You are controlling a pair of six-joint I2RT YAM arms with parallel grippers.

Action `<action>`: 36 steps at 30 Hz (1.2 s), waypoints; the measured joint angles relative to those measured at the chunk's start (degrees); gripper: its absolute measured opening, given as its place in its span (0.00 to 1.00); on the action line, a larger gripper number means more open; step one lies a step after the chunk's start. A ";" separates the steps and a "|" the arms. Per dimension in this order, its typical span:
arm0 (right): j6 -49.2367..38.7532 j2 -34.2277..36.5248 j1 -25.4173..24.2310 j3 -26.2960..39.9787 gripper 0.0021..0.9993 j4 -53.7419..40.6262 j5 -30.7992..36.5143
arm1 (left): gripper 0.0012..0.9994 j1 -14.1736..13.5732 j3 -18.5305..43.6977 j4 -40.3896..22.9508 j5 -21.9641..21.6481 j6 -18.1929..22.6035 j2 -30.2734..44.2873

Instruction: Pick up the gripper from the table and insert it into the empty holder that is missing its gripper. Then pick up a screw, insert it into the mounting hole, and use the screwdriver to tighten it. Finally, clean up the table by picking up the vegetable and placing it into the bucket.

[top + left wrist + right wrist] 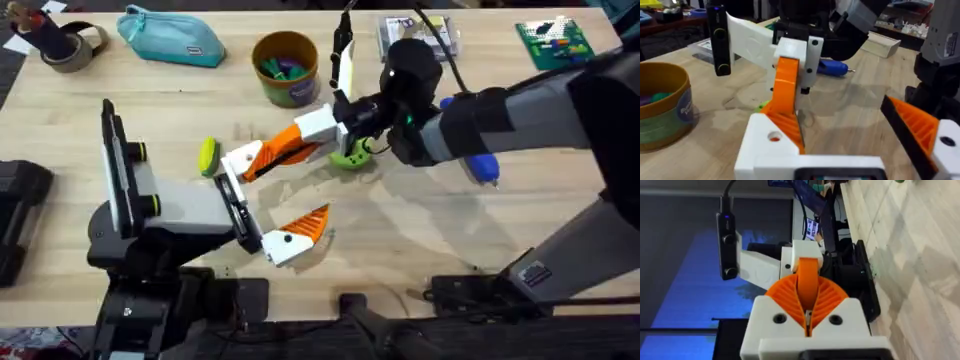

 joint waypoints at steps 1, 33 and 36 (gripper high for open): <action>-0.02 0.00 0.00 0.00 0.02 0.11 -0.25 | 0.99 0.00 0.00 -0.02 0.12 0.00 0.00; 7.79 -0.32 0.44 -11.03 0.02 21.06 9.88 | 0.99 -0.13 0.22 -0.69 2.97 0.59 0.00; 7.76 -1.83 0.42 -12.34 0.02 20.75 10.57 | 0.99 -0.20 0.22 -0.70 3.61 0.68 0.00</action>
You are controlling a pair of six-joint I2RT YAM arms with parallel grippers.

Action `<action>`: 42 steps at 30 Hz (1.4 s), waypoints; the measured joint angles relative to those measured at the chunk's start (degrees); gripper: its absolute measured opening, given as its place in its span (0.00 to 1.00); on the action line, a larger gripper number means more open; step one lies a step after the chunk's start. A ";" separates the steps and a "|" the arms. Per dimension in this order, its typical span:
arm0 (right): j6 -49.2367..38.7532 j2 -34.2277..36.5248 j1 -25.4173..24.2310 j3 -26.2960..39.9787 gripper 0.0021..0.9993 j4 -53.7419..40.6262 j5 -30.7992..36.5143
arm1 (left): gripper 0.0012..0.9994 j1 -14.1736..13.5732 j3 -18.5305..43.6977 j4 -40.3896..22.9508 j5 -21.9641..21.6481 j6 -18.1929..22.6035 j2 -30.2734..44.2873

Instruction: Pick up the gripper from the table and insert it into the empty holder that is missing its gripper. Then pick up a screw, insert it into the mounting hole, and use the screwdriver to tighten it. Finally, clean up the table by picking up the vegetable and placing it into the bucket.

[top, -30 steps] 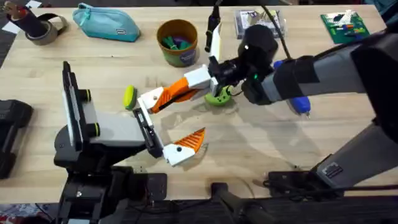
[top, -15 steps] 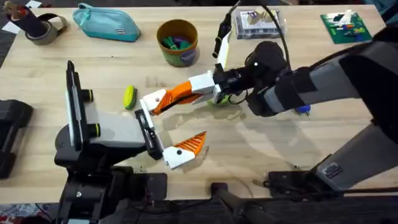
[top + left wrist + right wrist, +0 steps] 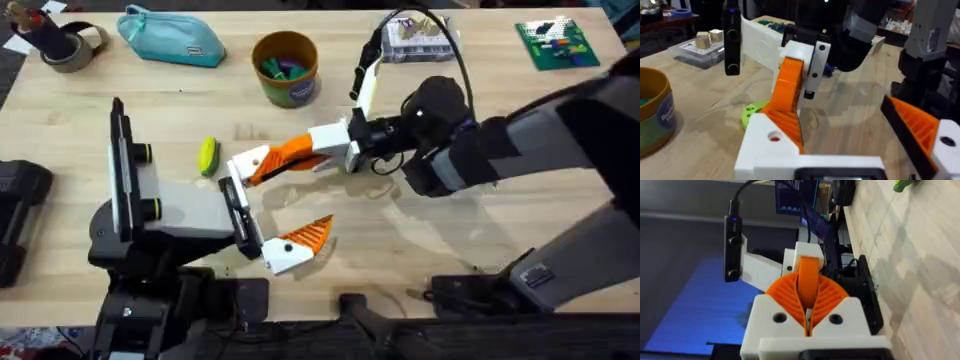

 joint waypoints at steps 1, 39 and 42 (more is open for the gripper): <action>0.00 -0.25 0.02 -0.26 0.02 -0.12 0.13 | 0.99 -0.06 0.00 -0.02 0.17 0.02 0.00; -4.41 -4.44 2.91 -5.03 0.02 -1.23 8.97 | 0.99 -0.19 0.00 -0.06 0.36 0.83 0.00; -4.66 -4.44 2.91 -5.03 0.02 -1.32 9.00 | 0.99 -0.19 0.00 -0.06 0.36 0.83 0.00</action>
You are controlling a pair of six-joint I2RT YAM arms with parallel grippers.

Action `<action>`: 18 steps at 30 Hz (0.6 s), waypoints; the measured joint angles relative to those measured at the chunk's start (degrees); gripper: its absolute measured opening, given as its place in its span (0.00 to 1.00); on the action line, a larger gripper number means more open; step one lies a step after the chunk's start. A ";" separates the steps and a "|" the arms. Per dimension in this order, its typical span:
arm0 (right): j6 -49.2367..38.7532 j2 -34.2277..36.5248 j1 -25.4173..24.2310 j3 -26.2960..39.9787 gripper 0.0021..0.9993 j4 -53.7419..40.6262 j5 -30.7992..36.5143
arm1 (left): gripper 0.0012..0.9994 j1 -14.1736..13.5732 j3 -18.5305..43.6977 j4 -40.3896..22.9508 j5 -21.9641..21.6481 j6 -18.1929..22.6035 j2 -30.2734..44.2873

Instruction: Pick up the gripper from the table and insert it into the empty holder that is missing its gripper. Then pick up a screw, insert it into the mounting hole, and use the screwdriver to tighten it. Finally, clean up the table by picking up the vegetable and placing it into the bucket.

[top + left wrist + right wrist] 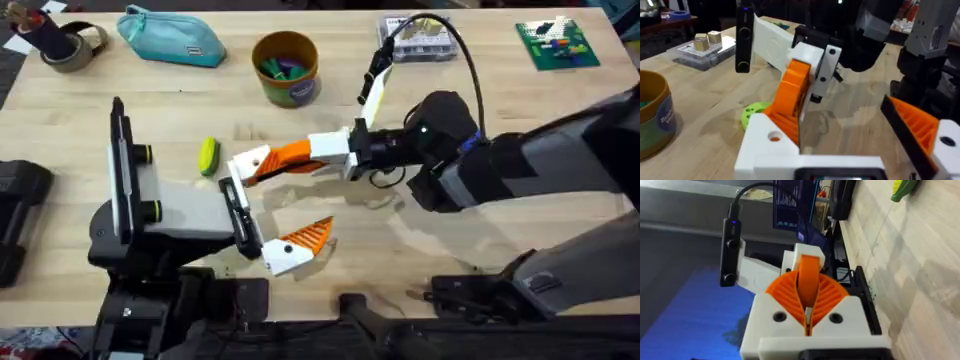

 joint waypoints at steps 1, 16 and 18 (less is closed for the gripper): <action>-0.08 0.02 0.00 0.00 0.02 0.00 0.00 | 0.99 0.00 0.00 0.00 0.00 0.00 0.00; -0.13 0.00 0.02 -0.02 0.12 -0.08 0.13 | 0.99 0.00 0.00 -0.02 -0.06 -0.04 0.00; -0.33 -0.16 0.02 0.00 0.41 0.45 0.70 | 0.99 -0.02 0.02 -0.13 0.46 -0.47 0.00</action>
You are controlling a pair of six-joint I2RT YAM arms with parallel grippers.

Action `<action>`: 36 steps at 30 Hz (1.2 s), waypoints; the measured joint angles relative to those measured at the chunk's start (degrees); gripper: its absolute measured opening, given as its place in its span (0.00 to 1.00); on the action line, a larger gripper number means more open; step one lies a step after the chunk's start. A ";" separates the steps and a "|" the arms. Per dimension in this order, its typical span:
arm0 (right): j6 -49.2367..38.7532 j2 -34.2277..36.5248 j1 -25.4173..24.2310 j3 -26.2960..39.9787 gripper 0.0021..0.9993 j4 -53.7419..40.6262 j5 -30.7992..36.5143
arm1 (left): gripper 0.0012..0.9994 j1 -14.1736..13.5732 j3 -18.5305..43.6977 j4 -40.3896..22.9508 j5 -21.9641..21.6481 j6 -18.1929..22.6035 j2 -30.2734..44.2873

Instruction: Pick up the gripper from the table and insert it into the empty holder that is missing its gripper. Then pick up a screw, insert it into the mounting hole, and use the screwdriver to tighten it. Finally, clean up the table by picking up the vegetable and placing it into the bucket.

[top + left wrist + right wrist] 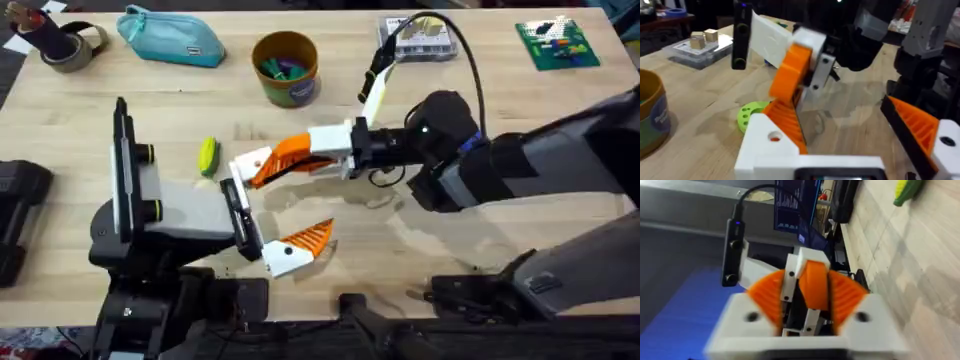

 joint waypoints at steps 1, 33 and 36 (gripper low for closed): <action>-0.08 -0.27 0.00 0.00 0.55 0.16 0.19 | 0.99 -0.06 -0.02 0.00 0.20 -0.17 -0.02; -1.38 -1.00 -9.79 3.57 0.99 -6.93 -16.57 | 0.99 -0.09 -0.02 -0.16 1.21 -0.84 0.00; -2.19 -1.08 -9.77 8.07 0.99 -10.42 -20.98 | 0.99 -0.09 -0.02 -0.18 1.27 -0.86 0.00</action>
